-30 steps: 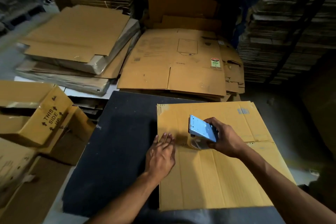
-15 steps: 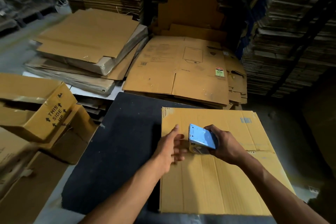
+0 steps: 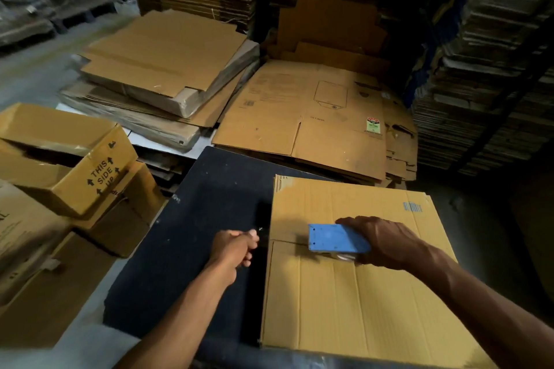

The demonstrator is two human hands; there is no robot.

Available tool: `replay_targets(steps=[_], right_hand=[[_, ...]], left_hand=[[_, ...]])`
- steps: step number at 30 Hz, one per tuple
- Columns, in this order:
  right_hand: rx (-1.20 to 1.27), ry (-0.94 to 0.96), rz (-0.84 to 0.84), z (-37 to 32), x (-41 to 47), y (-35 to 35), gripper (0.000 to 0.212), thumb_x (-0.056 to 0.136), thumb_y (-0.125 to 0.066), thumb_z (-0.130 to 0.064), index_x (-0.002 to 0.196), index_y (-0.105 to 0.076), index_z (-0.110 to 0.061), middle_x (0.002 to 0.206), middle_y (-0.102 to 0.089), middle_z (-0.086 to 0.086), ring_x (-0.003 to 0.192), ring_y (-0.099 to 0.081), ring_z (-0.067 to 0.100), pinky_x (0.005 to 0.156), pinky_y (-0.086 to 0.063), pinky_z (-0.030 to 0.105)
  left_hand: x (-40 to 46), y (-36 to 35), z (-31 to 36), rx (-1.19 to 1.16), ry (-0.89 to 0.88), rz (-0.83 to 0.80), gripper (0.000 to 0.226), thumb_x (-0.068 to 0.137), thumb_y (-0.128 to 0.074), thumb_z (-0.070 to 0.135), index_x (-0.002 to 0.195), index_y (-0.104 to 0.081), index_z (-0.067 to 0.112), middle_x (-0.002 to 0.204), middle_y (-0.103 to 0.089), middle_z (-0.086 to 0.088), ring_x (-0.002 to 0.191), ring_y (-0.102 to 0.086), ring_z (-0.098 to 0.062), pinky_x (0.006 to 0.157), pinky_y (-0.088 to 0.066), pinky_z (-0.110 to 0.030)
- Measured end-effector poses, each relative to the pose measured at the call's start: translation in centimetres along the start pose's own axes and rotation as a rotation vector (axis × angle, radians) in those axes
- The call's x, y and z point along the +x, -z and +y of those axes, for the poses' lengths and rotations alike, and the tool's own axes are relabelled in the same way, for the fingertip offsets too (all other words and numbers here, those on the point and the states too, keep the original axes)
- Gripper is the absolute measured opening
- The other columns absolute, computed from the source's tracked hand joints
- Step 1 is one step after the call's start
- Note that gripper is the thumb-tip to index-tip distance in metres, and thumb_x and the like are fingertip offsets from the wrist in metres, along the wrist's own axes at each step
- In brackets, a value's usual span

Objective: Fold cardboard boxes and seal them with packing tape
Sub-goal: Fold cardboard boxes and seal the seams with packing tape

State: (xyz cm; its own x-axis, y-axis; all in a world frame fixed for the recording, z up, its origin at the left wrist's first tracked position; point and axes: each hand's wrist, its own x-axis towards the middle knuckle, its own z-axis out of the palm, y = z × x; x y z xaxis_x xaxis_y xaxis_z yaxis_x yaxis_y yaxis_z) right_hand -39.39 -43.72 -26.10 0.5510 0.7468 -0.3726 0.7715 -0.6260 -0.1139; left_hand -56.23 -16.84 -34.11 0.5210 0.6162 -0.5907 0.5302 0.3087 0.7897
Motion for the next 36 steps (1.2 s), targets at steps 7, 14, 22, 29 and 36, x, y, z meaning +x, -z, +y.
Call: replay_targets(steps=[7,14,22,29,36], right_hand=[[-0.166,-0.023,-0.076,-2.2,2.3,0.5,0.096,0.085,-0.08,-0.045,0.161,-0.021,-0.035,0.138,-0.057,-0.005,0.124,-0.056,0.019,0.095,-0.052,0.037],[-0.295,-0.045,-0.152,-4.2,3.6,0.8,0.097,0.084,-0.081,-0.043,0.16,-0.022,-0.034,0.136,-0.058,-0.002,0.124,-0.056,0.021,0.095,-0.05,0.037],[-0.418,-0.004,-0.161,-6.9,4.6,0.4,0.109,0.073,-0.063,-0.086,0.154,-0.029,-0.022,0.144,-0.051,0.004,0.129,-0.044,0.028,0.106,-0.038,0.051],[-0.41,0.036,-0.075,-6.6,4.3,-0.1,0.114,0.079,-0.042,-0.092,0.163,0.008,-0.033,0.161,-0.033,0.004,0.147,-0.031,0.031,0.112,-0.034,0.058],[-0.417,0.148,-0.06,-6.4,4.0,-0.5,0.062,0.088,-0.043,-0.077,0.142,-0.036,-0.048,0.146,-0.051,0.001,0.149,-0.03,0.041,0.108,-0.024,0.082]], left_hand=[[1.6,-0.6,-1.8,0.026,0.001,0.061,0.021,0.099,-0.068,0.022,0.085,-0.076,0.009,0.081,-0.075,-0.008,0.058,-0.058,-0.017,0.046,-0.045,-0.027],[2.2,-1.6,-4.7,-0.007,0.071,-0.029,0.031,0.099,-0.069,0.029,0.075,-0.071,0.01,0.07,-0.067,-0.002,0.066,-0.056,-0.019,0.052,-0.036,-0.026],[4.0,-3.9,-7.4,0.286,-0.035,0.002,0.025,0.097,-0.066,0.041,0.091,-0.072,0.018,0.093,-0.076,-0.007,0.091,-0.071,-0.028,0.074,-0.055,-0.034],[5.2,-2.0,-12.3,0.318,0.041,-0.08,0.009,0.096,-0.07,0.037,0.1,-0.068,0.029,0.118,-0.074,-0.009,0.111,-0.068,-0.029,0.096,-0.052,-0.035],[0.5,-3.8,-4.1,-0.042,-0.481,-0.204,0.068,0.104,-0.053,0.047,0.162,-0.026,0.027,0.164,-0.027,0.005,0.151,-0.024,-0.016,0.124,-0.027,-0.046]])
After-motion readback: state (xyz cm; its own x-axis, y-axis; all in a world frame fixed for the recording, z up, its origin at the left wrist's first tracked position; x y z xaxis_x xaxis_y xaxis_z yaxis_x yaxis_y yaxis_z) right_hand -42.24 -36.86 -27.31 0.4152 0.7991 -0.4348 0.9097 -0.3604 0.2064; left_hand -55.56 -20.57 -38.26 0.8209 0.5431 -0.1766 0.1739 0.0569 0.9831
